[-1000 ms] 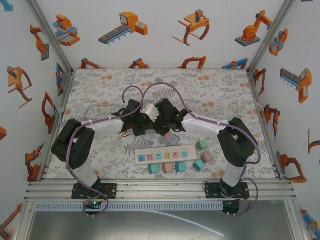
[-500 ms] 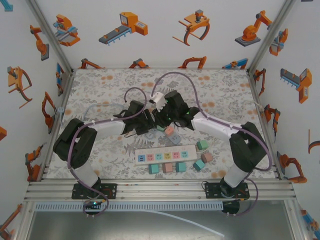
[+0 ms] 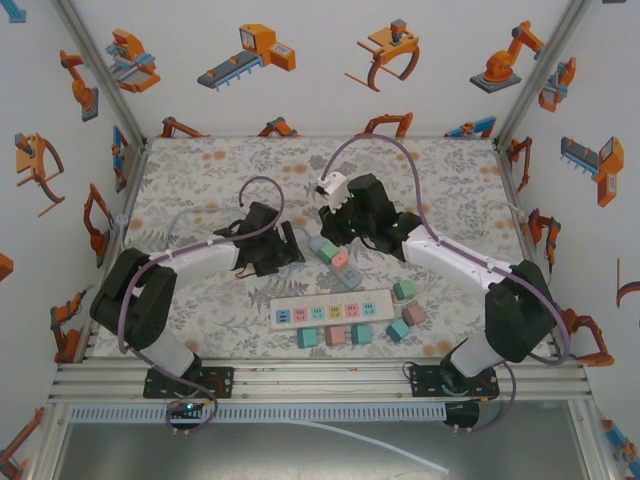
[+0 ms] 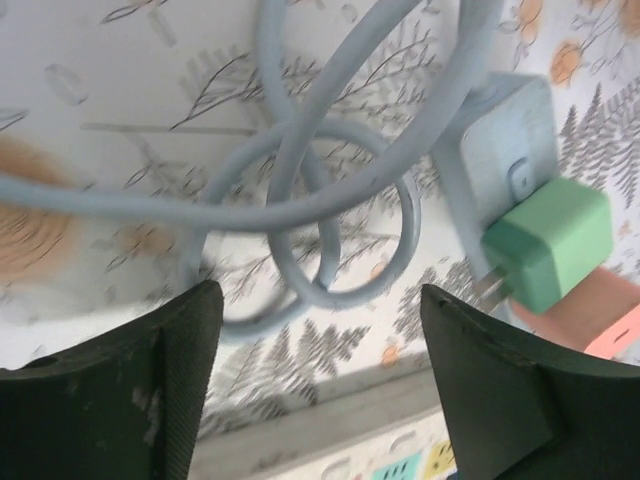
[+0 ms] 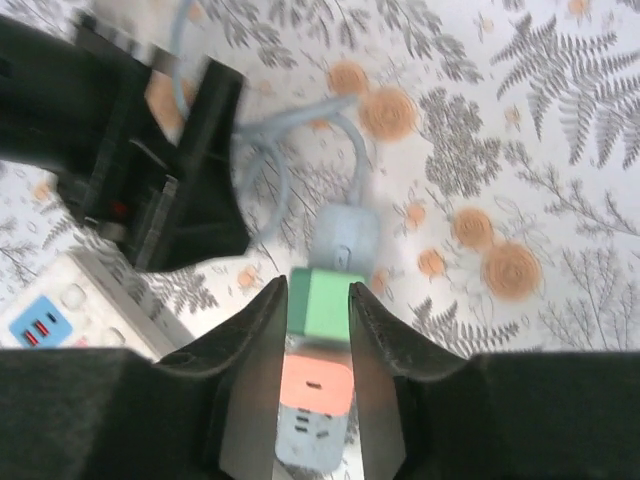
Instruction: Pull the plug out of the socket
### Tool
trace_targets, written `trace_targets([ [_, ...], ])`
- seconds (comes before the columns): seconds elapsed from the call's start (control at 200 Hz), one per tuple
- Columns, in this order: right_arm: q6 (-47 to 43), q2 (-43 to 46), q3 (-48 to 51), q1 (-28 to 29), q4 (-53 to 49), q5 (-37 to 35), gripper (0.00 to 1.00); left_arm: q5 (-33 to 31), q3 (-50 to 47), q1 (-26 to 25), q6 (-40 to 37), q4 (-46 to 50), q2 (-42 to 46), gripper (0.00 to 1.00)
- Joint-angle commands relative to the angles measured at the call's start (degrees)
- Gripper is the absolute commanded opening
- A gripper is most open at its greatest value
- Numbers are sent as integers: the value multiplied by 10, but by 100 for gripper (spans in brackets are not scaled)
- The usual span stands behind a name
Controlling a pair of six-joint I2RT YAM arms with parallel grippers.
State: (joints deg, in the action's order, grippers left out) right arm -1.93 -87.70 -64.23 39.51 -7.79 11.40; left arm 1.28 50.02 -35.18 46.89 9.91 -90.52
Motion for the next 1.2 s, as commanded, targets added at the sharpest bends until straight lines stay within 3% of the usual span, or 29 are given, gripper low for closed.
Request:
trace_targets([
  [0.0,51,-27,-68,-2,-130,-70,41,-19,10,14,-39,86,82,79],
  [0.075,81,-62,-112,4,-188,-87,49,-25,18,22,-51,103,143,83],
  [0.185,50,-102,-144,36,-211,-130,64,-27,25,30,-77,135,219,88],
  [0.34,31,-166,-195,52,-252,-181,73,8,38,32,-154,194,298,100],
  [0.471,12,-207,-209,56,-264,-158,82,48,32,29,-213,236,357,97],
  [0.756,13,-254,-215,57,-255,-121,75,41,5,31,-249,280,419,97],
  [0.966,13,-250,-207,58,-237,-117,52,39,3,30,-244,272,406,97],
  [1.197,17,-225,-209,60,-216,-114,43,39,0,30,-238,276,399,97],
])
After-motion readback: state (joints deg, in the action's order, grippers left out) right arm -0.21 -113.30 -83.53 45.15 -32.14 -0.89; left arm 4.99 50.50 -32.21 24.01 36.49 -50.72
